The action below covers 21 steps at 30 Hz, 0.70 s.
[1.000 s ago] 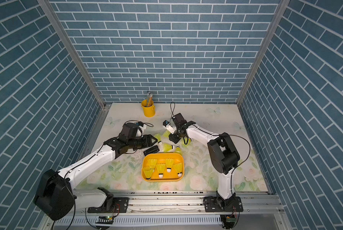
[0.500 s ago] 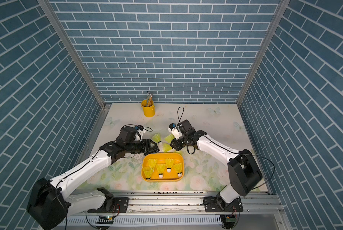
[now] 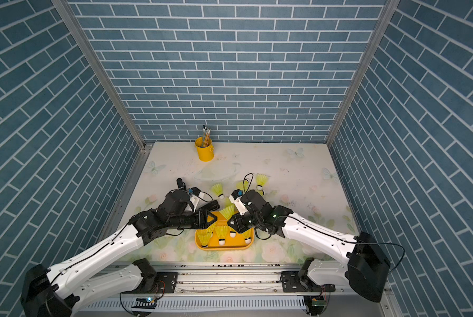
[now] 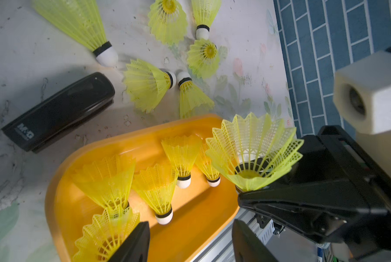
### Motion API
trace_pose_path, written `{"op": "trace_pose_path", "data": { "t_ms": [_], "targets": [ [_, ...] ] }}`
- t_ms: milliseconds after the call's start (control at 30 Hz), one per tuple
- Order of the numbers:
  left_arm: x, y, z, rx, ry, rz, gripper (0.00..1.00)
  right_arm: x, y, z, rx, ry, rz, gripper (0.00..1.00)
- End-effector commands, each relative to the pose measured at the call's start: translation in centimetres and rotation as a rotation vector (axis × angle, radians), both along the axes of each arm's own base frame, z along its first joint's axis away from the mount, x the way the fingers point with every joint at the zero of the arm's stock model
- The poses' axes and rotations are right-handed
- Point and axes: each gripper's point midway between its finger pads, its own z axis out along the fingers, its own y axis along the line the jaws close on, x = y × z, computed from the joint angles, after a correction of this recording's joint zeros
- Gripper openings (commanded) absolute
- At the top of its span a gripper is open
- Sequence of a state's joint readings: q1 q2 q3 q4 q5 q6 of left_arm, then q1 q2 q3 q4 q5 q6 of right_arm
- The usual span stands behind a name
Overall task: Put the shuttlecocks into the storage box
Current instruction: Place the shuttlecock in the storage box.
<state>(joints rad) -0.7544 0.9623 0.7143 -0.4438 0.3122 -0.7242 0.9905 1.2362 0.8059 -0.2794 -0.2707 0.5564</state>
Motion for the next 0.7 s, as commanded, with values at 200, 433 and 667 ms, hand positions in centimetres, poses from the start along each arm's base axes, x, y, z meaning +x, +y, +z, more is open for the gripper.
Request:
{"op": "trace_pose_path", "data": {
  "t_ms": [200,433,667],
  "targets": [
    [-3.4,1.8,-1.0,0.013,0.043,0.028,0.63,-2.5,0.9,-2.2,0.048,0.127,-0.103,0.14],
    [-4.0,1.4,-0.9,0.017,0.035,0.014,0.63,-3.4,0.4,-3.9,0.030,0.165,-0.138,0.15],
    [-4.2,0.5,-1.2,0.030,0.024,-0.010,0.63,-3.4,0.3,-5.1,0.011,0.175,-0.160,0.17]
  ]
}}
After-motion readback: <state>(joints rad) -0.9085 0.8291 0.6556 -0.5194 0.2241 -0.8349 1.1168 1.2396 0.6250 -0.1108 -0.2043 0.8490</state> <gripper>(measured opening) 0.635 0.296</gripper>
